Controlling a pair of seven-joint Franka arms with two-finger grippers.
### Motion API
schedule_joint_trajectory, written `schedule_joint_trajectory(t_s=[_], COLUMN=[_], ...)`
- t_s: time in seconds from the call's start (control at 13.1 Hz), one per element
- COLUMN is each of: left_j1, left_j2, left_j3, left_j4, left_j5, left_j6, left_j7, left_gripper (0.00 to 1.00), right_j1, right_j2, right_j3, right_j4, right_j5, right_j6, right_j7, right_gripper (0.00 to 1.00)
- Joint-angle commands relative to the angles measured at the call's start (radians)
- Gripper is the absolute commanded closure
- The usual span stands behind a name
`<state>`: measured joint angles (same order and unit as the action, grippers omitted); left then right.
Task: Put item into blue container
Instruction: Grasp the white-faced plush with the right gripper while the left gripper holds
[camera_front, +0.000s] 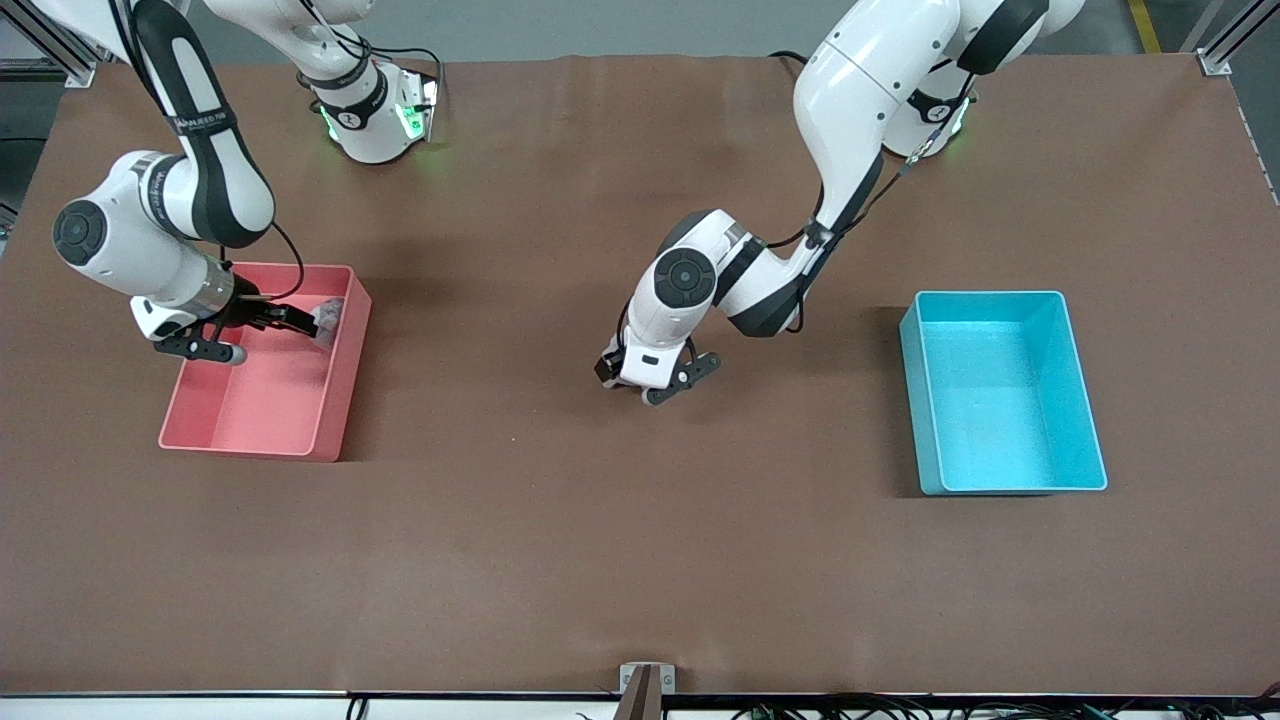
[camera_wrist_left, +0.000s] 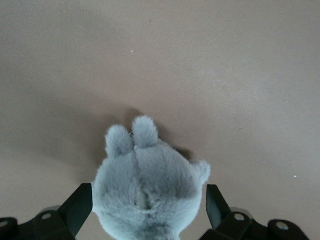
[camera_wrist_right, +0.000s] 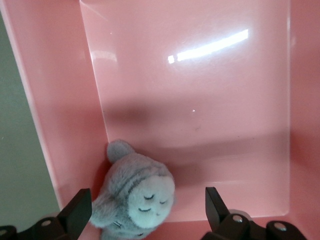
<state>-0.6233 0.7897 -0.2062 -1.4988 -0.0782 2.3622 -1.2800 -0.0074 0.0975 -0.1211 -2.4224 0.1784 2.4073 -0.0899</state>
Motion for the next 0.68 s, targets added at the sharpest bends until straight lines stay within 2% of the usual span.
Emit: schedule_joint_trajectory(t_s=[0.0, 0.3, 0.61], left_j1=[-0.012, -0.018, -0.019], left_j2=[0.016, 0.026, 0.037], left_j3=[0.01, 0.008, 0.008], left_j4=[0.011, 0.011, 0.014], left_j5=[0.003, 0.002, 0.003], left_j6=[-0.005, 0.006, 0.015], left_j7=[-0.013, -0.01, -0.015], left_gripper=[0.0, 0.0, 0.0], right_j1=[-0.035, -0.046, -0.069], right_j2=[0.037, 0.067, 0.103], right_j3=[0.018, 0.017, 0.017], right_j4=[-0.012, -0.026, -0.027], right_j5=[0.087, 0.249, 0.285], right_j6=[0.023, 0.013, 0.015], right_j7=[-0.106, -0.264, -0.347], right_gripper=[0.0, 0.0, 0.0])
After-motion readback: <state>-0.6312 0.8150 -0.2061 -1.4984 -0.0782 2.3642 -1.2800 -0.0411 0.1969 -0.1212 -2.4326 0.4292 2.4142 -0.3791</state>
